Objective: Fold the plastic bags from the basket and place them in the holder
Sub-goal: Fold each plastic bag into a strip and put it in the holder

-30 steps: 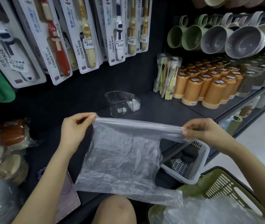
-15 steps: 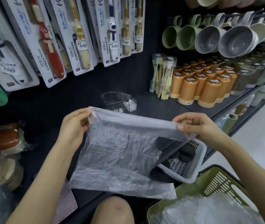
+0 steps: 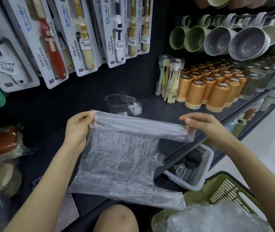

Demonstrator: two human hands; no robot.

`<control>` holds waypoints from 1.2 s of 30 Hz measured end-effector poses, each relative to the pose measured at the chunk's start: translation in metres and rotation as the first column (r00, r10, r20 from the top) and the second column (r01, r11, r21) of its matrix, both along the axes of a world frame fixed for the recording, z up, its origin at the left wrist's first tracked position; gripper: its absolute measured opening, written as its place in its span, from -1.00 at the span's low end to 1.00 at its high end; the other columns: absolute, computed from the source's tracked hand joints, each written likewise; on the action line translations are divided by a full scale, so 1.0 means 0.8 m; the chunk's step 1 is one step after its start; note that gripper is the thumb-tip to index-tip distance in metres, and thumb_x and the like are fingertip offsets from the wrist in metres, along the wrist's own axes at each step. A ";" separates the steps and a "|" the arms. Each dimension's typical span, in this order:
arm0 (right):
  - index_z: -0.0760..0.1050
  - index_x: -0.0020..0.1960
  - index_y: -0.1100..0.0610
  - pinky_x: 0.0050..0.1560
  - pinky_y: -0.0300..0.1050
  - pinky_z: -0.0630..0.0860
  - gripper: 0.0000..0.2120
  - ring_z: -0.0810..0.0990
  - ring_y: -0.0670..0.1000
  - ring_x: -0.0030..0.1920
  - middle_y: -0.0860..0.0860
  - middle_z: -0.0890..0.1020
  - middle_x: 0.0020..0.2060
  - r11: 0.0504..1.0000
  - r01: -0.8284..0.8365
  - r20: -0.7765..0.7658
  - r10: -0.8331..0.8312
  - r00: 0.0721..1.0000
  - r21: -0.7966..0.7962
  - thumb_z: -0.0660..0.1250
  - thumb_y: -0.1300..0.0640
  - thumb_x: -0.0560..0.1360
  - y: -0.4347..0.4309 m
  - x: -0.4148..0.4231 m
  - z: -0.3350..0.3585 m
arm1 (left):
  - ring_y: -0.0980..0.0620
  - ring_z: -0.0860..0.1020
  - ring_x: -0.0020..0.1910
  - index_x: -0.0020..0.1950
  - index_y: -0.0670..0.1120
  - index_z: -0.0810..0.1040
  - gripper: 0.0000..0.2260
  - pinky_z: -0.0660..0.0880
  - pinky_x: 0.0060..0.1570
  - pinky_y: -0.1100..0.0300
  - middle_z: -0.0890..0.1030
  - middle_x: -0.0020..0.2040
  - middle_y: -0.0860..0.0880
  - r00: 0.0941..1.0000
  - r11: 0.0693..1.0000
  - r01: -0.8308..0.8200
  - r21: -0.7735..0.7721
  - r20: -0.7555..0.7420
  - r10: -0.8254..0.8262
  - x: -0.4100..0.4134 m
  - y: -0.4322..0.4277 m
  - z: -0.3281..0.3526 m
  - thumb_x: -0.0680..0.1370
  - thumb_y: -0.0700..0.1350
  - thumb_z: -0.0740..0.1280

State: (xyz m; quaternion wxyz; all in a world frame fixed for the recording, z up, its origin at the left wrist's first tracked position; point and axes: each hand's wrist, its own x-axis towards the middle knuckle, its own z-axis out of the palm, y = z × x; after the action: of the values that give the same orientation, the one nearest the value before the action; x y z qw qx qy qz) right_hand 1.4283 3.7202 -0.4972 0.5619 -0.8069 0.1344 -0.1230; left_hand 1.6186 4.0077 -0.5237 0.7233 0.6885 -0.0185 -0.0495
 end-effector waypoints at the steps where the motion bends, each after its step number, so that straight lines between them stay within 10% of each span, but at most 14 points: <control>1: 0.60 0.07 0.15 -0.11 -0.47 0.42 -0.85 0.55 -0.11 -0.29 0.09 0.56 -0.37 1.000 -0.005 0.003 0.005 1.000 0.020 0.32 0.24 0.53 -0.002 0.002 -0.003 | 0.07 0.61 -0.12 0.08 -0.15 0.61 -0.87 0.55 -0.08 0.21 0.64 -0.08 -0.06 1.000 1.000 0.002 -0.002 -0.006 -0.002 0.001 0.000 -0.001 0.61 -0.22 0.27; 10: 0.59 0.13 0.10 0.12 -0.19 0.39 -0.77 0.61 -0.05 -0.08 0.09 0.63 -0.20 0.996 0.084 -0.110 -0.085 0.990 -0.018 0.35 0.31 0.51 -0.027 0.046 -0.016 | 0.02 0.60 -0.09 -0.09 -0.07 0.61 -0.90 0.55 -0.01 0.15 0.65 -0.04 -0.08 0.995 0.987 -0.074 0.141 -0.058 0.083 0.023 -0.019 -0.038 0.55 -0.25 0.36; 15: 0.55 0.27 0.03 0.27 0.01 0.41 -0.72 0.55 0.05 0.21 -0.02 0.63 0.12 0.825 0.189 -0.074 -0.267 0.961 -0.532 0.25 0.04 0.60 -0.006 0.089 -0.026 | -0.08 0.57 0.02 0.14 -0.16 0.54 -0.81 0.53 0.05 0.07 0.60 0.11 -0.17 0.978 0.964 -0.045 0.260 -0.184 0.096 0.045 -0.019 -0.072 0.54 -0.20 0.38; 18: 0.58 0.24 0.10 0.26 0.01 0.39 -0.66 0.56 0.09 0.22 0.03 0.62 0.20 0.712 0.076 0.025 -0.082 0.996 -0.698 0.16 -0.01 0.62 0.047 0.112 -0.046 | -0.13 0.51 0.12 0.31 -0.21 0.44 -0.63 0.46 0.10 0.06 0.53 0.18 -0.18 0.993 0.794 -0.099 0.599 0.108 0.043 0.038 -0.011 -0.079 0.54 -0.15 0.36; 21: 0.47 0.36 0.09 0.43 0.03 0.13 -0.58 0.38 0.05 0.41 0.02 0.49 0.36 0.618 -0.099 -0.114 0.015 0.993 -0.780 0.05 -0.05 0.64 0.094 0.143 -0.074 | -0.24 0.52 0.16 0.25 -0.25 0.54 -0.71 0.43 0.19 -0.01 0.56 0.22 -0.24 0.815 0.582 -0.285 0.762 0.512 -0.271 0.015 -0.009 -0.084 0.55 -0.21 0.28; 24: 0.23 0.51 0.07 0.49 0.07 -0.12 -0.55 0.13 0.01 0.53 0.01 0.26 0.51 0.499 -0.310 -0.325 0.058 0.944 -0.810 -0.05 -0.04 0.68 0.126 0.164 -0.101 | -0.15 0.30 0.47 0.44 -0.19 0.39 -0.37 0.12 0.45 0.06 0.37 0.46 -0.13 0.695 0.368 -0.093 0.925 0.325 -0.641 -0.014 -0.021 -0.102 0.58 0.18 -0.09; 28: 0.03 0.57 0.01 0.49 0.15 -0.27 -0.51 -0.03 -0.01 0.56 -0.04 0.06 0.56 0.414 -0.457 -0.453 0.114 0.884 -0.788 -0.12 -0.09 0.67 0.118 0.155 -0.129 | 0.07 -0.14 0.56 0.59 -0.03 -0.06 0.01 -0.30 0.45 0.18 -0.07 0.59 0.05 0.705 0.155 0.051 0.987 0.074 -0.705 -0.021 -0.020 -0.119 0.28 0.45 -0.55; 34: -0.03 0.58 -0.08 0.47 0.23 -0.32 -0.48 -0.11 0.02 0.56 -0.04 0.01 0.57 0.502 -0.384 -0.489 -0.092 0.867 -0.775 -0.21 -0.17 0.65 0.019 0.124 -0.119 | 0.08 -0.21 0.55 0.58 0.00 -0.14 -0.47 -0.30 0.48 0.16 -0.16 0.58 0.06 0.731 0.134 0.085 0.987 0.029 -0.682 -0.020 -0.022 -0.114 0.66 0.18 -0.16; 36: -0.01 0.57 -0.07 0.47 0.21 -0.32 -0.43 -0.11 0.02 0.56 -0.03 0.04 0.57 0.521 -0.317 -0.409 -0.069 0.910 -0.793 -0.25 -0.24 0.62 0.028 0.105 -0.109 | 0.06 -0.23 0.55 0.58 0.02 -0.11 -0.49 -0.29 0.46 0.18 -0.17 0.57 0.07 0.754 0.276 0.187 0.943 0.043 -0.656 -0.019 -0.017 -0.103 0.67 0.12 -0.06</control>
State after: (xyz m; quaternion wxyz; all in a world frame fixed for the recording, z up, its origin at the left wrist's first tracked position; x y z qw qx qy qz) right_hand 1.5125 3.7428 -0.5841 0.0686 -0.9913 0.1076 0.0323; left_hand 1.6035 3.9942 -0.6061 0.1693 0.9220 -0.3349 -0.0956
